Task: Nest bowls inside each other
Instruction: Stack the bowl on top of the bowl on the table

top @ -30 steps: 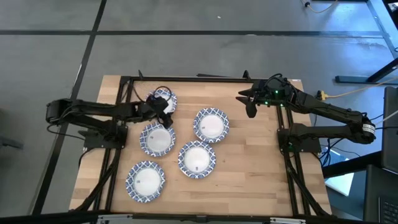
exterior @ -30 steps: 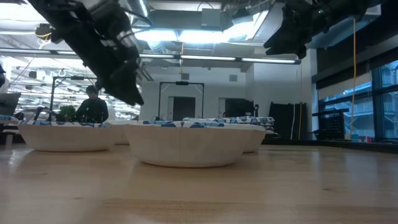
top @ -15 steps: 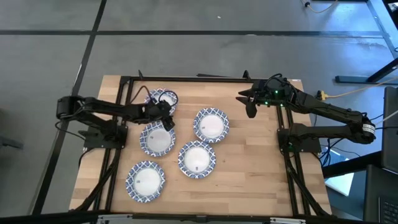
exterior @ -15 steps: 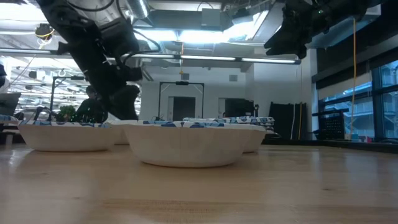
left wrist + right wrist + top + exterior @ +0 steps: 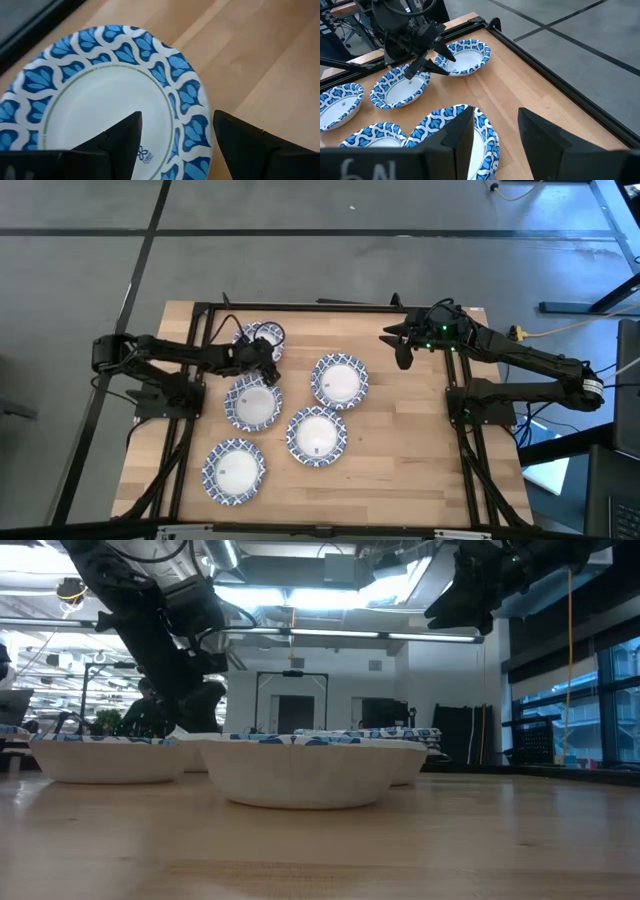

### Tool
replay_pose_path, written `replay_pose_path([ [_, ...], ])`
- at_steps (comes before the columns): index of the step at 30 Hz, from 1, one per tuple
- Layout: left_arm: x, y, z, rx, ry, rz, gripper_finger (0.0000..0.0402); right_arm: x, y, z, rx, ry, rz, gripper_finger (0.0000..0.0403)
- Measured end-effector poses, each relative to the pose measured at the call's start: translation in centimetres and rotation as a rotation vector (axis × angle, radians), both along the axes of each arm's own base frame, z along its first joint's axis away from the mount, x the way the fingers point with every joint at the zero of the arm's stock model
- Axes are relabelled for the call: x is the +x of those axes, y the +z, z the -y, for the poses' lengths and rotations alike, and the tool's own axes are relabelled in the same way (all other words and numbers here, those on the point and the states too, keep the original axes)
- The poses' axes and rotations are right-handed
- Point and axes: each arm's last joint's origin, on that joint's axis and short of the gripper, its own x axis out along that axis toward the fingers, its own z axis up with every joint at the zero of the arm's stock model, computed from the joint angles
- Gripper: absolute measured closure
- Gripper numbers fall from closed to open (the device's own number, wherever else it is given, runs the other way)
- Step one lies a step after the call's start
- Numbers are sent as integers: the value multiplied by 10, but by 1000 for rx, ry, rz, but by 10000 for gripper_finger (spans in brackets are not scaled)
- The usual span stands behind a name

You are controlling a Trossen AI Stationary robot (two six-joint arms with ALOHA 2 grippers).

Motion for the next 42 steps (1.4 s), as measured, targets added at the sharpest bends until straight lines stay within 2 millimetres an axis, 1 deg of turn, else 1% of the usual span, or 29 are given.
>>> replay_pose_path([
  [4,-1,-1,-3,-44,-7,9,174,0,0,0,0,0,0,249],
  [13,-2,-1,-5,-64,-8,16,220,0,0,0,0,0,0,249],
  [24,-2,-1,-5,-67,-10,17,253,0,0,0,0,0,0,249],
  [29,-2,-1,-5,-74,-15,20,286,0,0,0,0,0,0,249],
  [38,-1,-1,-4,-96,-32,28,360,0,0,0,0,0,0,249],
  [42,-1,-1,-4,-96,-32,28,381,0,0,0,0,0,0,249],
])
